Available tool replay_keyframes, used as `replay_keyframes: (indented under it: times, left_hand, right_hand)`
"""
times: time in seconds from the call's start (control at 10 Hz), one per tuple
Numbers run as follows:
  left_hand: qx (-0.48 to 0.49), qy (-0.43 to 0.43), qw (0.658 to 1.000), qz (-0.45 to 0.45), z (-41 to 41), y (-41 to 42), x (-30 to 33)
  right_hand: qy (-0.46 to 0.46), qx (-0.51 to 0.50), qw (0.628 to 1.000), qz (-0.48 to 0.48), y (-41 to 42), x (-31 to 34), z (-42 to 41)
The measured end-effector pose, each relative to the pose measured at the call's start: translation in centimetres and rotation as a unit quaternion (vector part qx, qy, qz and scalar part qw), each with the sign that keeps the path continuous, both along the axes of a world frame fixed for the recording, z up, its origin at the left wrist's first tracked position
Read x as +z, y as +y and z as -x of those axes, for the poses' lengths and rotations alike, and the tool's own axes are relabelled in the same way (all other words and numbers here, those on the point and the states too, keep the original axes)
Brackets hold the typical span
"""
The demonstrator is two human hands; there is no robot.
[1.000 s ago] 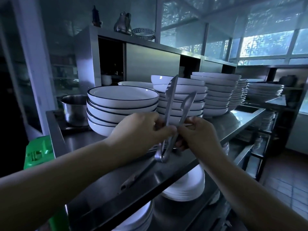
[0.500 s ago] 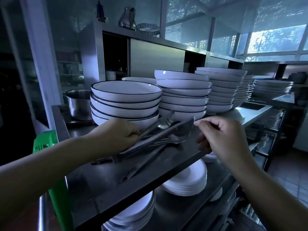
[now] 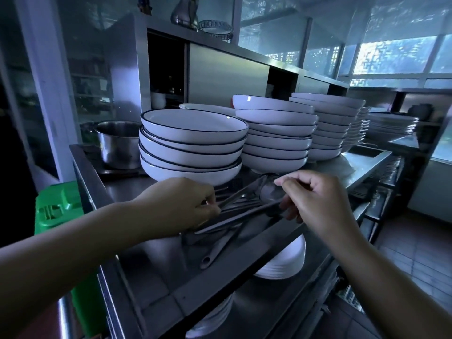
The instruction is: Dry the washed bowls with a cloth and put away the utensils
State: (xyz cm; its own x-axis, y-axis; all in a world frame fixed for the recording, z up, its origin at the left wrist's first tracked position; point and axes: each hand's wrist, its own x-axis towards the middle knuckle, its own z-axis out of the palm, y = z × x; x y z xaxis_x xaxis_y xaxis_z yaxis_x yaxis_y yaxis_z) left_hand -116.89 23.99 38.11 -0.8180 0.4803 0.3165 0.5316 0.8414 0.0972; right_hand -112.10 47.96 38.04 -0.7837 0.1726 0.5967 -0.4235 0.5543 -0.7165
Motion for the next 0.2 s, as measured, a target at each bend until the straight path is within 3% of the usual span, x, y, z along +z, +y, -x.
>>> replay_keyframes:
  times: [0.2]
  left_hand:
    - [-0.103, 0.081, 0.991, -0.036, -2.4, -1.7, 0.3]
  right_hand:
    - [0.034, -0.100, 0.994, -0.034, -4.9, -1.1, -2.9]
